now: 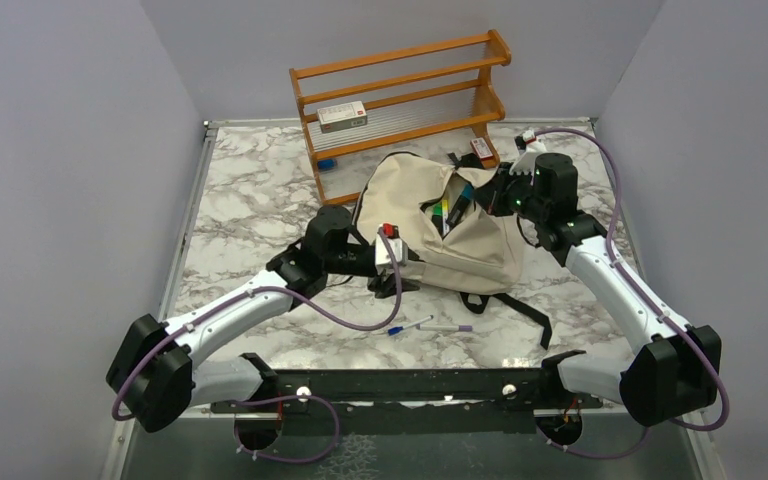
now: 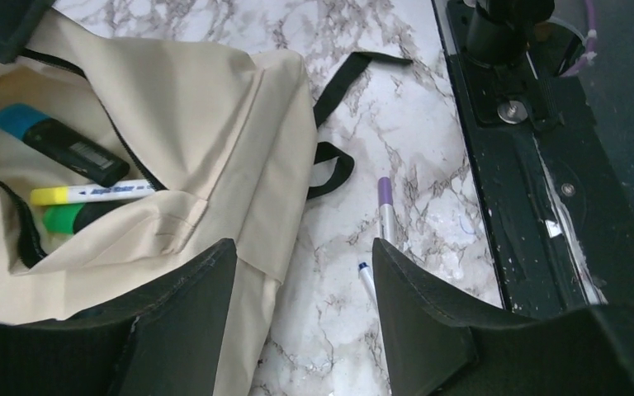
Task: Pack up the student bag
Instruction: Pick up the stationery from the center of the board.
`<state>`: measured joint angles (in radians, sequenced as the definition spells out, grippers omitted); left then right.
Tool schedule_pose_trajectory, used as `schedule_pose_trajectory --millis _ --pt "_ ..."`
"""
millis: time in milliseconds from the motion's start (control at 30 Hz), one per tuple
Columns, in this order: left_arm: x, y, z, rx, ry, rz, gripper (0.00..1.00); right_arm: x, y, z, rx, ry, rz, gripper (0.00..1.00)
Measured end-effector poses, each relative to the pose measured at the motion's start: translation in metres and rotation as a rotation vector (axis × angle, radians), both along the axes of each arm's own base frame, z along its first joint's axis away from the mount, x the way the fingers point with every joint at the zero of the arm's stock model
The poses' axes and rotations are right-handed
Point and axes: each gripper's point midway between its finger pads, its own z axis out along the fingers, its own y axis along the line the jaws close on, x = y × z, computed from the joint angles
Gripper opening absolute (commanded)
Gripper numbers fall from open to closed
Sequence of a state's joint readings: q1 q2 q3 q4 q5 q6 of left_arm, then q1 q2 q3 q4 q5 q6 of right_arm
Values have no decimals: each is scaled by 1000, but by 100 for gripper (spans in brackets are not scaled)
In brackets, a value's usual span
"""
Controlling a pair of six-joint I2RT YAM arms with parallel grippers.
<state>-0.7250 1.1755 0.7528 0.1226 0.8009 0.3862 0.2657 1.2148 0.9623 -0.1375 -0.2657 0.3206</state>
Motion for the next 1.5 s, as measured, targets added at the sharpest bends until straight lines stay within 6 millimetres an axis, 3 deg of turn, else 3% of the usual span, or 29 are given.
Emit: schedule_pose_trajectory --millis 133,333,600,1067,1333,1500 --pt "-6 -6 -16 38 9 -39 61 0 0 0 -1 -2 -3 1" --pt "-40 -29 -42 112 12 -158 60 -1 -1 0 -6 1 -7 1" --pt "-75 -57 -98 254 42 -244 56 -2 -3 1 -12 -1 -8 1" --pt "-58 -74 -156 410 80 -46 53 -4 -3 1 -13 -1 -9 1" --pt "-49 -90 -169 432 97 -25 47 -4 -3 2 -13 -1 -9 1" --pt "-51 -88 -179 460 103 -30 46 -4 -3 1 -13 1 -9 1"
